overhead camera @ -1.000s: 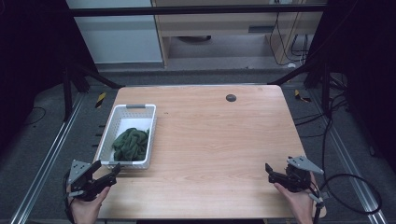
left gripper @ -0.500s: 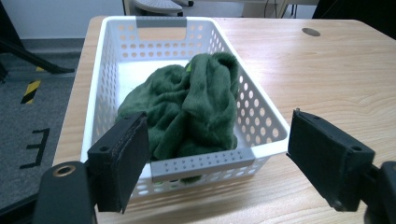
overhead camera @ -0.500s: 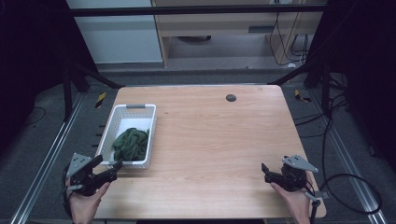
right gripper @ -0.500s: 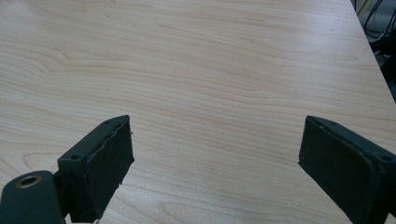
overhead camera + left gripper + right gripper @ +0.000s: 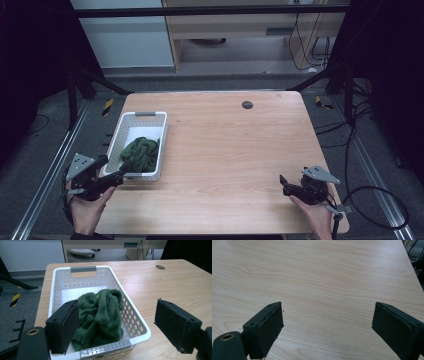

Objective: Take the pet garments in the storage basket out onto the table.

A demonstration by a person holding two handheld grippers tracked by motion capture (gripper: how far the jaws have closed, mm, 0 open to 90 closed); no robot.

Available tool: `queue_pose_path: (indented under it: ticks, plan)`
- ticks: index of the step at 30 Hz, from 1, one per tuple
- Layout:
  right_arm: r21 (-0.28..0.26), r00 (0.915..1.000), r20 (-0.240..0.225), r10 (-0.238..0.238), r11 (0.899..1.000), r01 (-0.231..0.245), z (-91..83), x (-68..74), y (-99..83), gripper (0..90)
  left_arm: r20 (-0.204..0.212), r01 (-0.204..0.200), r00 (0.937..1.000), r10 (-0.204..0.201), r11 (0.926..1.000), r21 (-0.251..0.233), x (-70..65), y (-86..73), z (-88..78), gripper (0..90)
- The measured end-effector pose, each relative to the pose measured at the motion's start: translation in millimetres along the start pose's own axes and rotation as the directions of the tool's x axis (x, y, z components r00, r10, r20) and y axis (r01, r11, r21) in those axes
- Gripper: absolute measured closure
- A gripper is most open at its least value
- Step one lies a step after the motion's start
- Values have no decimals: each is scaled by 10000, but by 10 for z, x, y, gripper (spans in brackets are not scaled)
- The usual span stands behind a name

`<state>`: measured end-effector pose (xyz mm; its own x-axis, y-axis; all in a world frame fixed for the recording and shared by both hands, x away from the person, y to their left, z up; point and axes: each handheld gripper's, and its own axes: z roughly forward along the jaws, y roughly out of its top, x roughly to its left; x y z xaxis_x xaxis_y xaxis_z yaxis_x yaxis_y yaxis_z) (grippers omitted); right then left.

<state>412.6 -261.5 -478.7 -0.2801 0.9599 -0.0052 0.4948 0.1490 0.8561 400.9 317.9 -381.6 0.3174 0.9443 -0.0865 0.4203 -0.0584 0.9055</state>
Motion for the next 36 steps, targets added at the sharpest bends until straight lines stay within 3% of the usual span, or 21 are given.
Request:
queue_pose_path:
  ticks: [20,36]
  plan:
    - [-26,10000,-7,-73,10000,73,13,24,14,98,53,-80,10000,78,9996,265,36,224,251,187]
    - [30,10000,-32,-85,10000,85,27,26,17,98,35,-666,9978,665,9936,917,-46,402,546,181]
